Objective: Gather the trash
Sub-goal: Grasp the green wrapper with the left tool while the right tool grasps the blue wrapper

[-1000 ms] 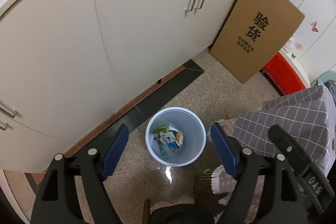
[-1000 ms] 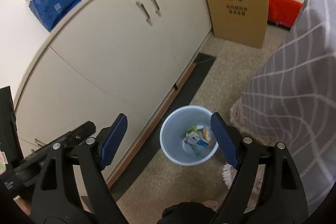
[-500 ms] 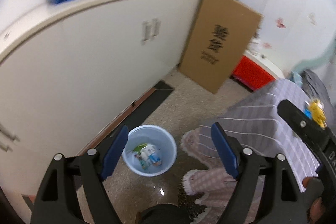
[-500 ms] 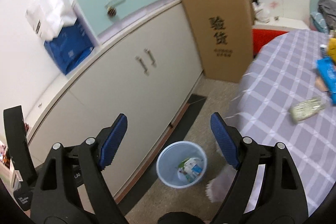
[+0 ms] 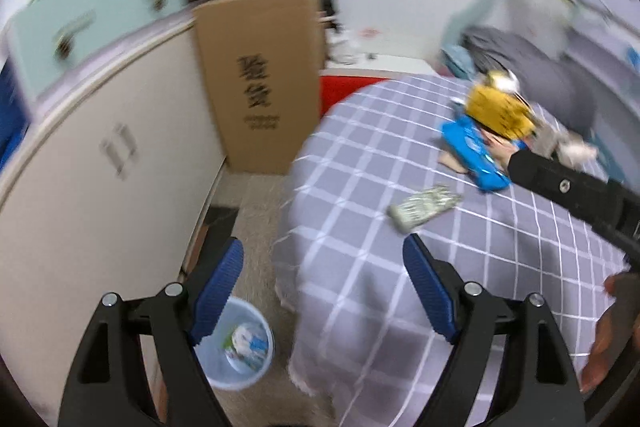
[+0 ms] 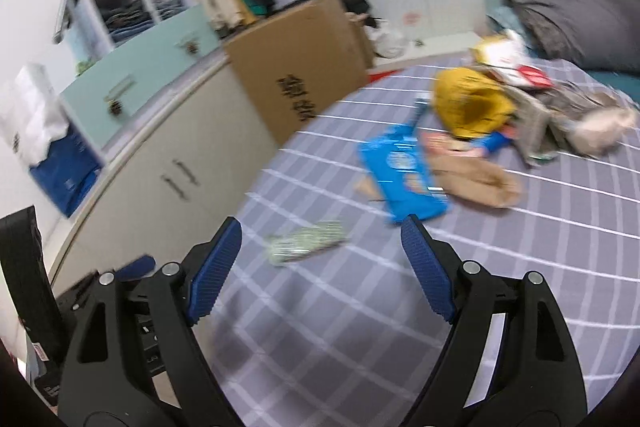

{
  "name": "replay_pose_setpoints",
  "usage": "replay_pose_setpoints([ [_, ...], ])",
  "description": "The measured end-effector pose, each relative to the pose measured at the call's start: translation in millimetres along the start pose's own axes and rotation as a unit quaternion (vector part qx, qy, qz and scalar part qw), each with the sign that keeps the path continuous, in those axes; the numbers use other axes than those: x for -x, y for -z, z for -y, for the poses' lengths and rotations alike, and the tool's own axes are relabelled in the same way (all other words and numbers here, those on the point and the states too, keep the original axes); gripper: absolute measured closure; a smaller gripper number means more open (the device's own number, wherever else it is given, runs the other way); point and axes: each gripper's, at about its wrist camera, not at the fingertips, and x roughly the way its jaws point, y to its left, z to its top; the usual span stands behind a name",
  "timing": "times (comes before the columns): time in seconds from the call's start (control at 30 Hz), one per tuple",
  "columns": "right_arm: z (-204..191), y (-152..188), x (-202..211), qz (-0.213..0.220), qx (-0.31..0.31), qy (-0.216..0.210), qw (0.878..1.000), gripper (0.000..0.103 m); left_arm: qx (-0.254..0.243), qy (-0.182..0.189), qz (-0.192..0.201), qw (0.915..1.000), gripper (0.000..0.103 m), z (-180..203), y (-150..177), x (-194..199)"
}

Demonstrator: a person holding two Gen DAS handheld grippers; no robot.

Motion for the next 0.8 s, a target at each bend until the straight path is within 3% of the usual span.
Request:
replay_pose_setpoints([
  [0.2,40.0,-0.8,0.7,-0.011,-0.012,0.027,0.999,0.022,-0.086,0.016,-0.009,0.9962,0.023,47.9,-9.3,-31.9],
  [0.4,51.8,-1.8,-8.5,-0.033,-0.009,0.028,0.999,0.023,-0.133,-0.005,-0.03,0.9907,0.024,64.9,-15.7,-54.8],
  [0.5,50.1,-4.5,-16.5,-0.045,0.005,0.025,0.999,0.023,-0.134,0.009,-0.035,0.9903,0.031,65.0,-18.5,-61.3],
  [0.57,45.5,-6.3,-22.6,-0.054,0.015,0.022,0.998,0.03,-0.133,0.021,-0.037,0.9902,0.038,65.7,-21.7,-63.6],
  [0.7,35.8,-10.0,-39.4,-0.074,0.034,0.017,0.997,0.047,-0.126,0.052,-0.037,0.9899,0.072,67.0,-24.5,-65.4],
  [0.8,26.4,-13.5,-47.5,-0.074,0.054,0.027,0.995,0.048,-0.105,0.061,-0.033,0.9921,0.075,62.7,-25.7,-66.1],
])
